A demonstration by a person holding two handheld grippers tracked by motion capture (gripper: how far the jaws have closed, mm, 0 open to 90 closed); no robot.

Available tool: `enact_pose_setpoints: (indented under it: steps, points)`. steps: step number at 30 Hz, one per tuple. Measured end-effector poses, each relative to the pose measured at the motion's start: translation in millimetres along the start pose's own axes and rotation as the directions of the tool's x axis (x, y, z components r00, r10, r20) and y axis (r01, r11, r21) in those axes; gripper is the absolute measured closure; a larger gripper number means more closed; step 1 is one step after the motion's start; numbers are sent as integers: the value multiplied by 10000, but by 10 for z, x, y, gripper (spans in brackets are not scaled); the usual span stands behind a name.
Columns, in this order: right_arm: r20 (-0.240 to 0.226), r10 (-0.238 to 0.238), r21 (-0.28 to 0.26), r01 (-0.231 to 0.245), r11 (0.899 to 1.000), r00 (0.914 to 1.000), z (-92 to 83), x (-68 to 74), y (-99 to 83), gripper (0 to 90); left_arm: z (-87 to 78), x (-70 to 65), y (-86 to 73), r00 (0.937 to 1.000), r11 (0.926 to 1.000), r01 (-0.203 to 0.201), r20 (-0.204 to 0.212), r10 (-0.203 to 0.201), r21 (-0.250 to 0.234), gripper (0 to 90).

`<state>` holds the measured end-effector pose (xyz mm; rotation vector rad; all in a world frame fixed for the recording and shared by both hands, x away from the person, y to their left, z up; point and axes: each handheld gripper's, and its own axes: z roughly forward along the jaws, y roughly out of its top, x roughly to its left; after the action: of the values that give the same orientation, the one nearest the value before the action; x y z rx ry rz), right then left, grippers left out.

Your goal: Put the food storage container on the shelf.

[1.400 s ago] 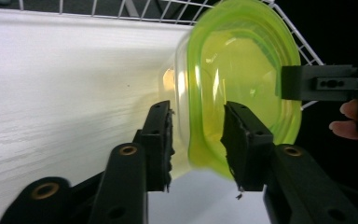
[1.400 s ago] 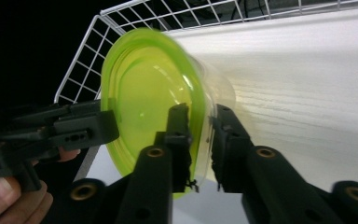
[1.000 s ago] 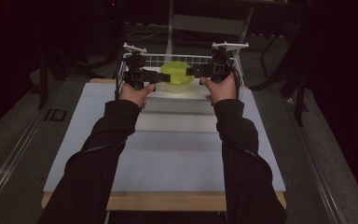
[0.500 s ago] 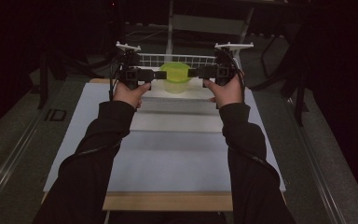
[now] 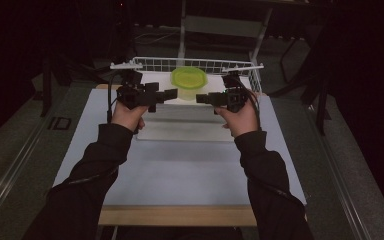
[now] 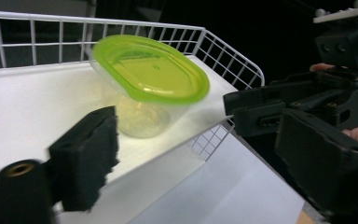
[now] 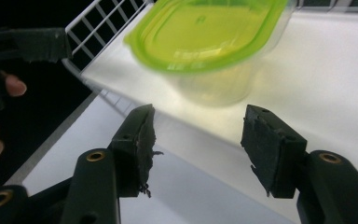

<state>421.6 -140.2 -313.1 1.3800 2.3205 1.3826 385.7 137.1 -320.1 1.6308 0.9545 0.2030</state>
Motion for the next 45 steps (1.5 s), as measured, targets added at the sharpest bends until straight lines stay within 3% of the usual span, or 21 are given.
enact_pose_setpoints:
  steps: [2, 7, 8, 9, 12, 14, 18, 21, 24, 29, 32, 38, 41, 45]
  points:
    - [73, -253, 59, 252, 9997, 9997, 9, 19, -59, 433, -9, -17, -76, 9996, 9998, -165, 238, 167, -80, 27]
    - [170, -670, -13, 670, 9978, 9976, 4, 56, -162, 364, -39, -46, -200, 9969, 9986, -477, 608, 490, -236, 19]
    - [207, -767, -72, 768, 9970, 9968, -2, 61, -181, 346, -76, -78, -280, 9931, 9966, -766, 871, 788, -290, 19]
    - [115, -1113, -265, 1115, 9934, 9937, -21, 77, -249, 257, -97, -90, -313, 9915, 9953, -919, 894, 944, -313, 20]
    - [82, -2030, -449, 2031, 9781, 9792, -64, 124, -369, 188, -167, -117, -429, 9892, 9922, -1137, 873, 1179, -508, 20]
    - [157, -2139, -505, 2145, 9754, 9767, -73, 137, -398, 181, -202, -127, -502, 9859, 9898, -1319, 964, 1367, -547, 20]
    - [-233, -2474, -836, 2448, 9660, 9686, -135, 187, -579, 165, -258, -142, -621, 9824, 9856, -1615, 867, 1655, -511, 20]
    - [-145, -2773, -789, 2754, 9581, 9607, -162, 218, -685, 165, -302, -151, -736, 9788, 9830, -1793, 928, 1823, -400, 20]
    - [-236, -2855, -791, 2829, 9559, 9581, -193, 223, -792, 165, -331, -150, -861, 9778, 9827, -1826, 989, 1846, -293, 20]
    - [-335, -2969, -885, 2931, 9520, 9543, -231, 192, -997, 165, -349, -156, -1038, 9708, 9773, -2115, 1139, 2113, -104, 20]
    - [-159, -3075, -838, 3052, 9486, 9514, -245, 152, -1122, 165, -359, -165, -1107, 9653, 9729, -2313, 1240, 2297, -19, 20]
    - [-185, -2965, -872, 2939, 9518, 9548, -270, 27, -1360, 165, -368, -215, -1248, 9502, 9605, -2779, 1511, 2727, 138, 20]
    - [-184, -3017, -751, 2996, 9511, 9532, -276, -34, -1482, 165, -368, -213, -1342, 9507, 9617, -2713, 1668, 2614, 391, 20]
    - [-220, -2859, -741, 2836, 9561, 9580, -291, -107, -1634, 165, -383, -176, -1456, 9530, 9629, -2639, 1693, 2512, 570, 20]
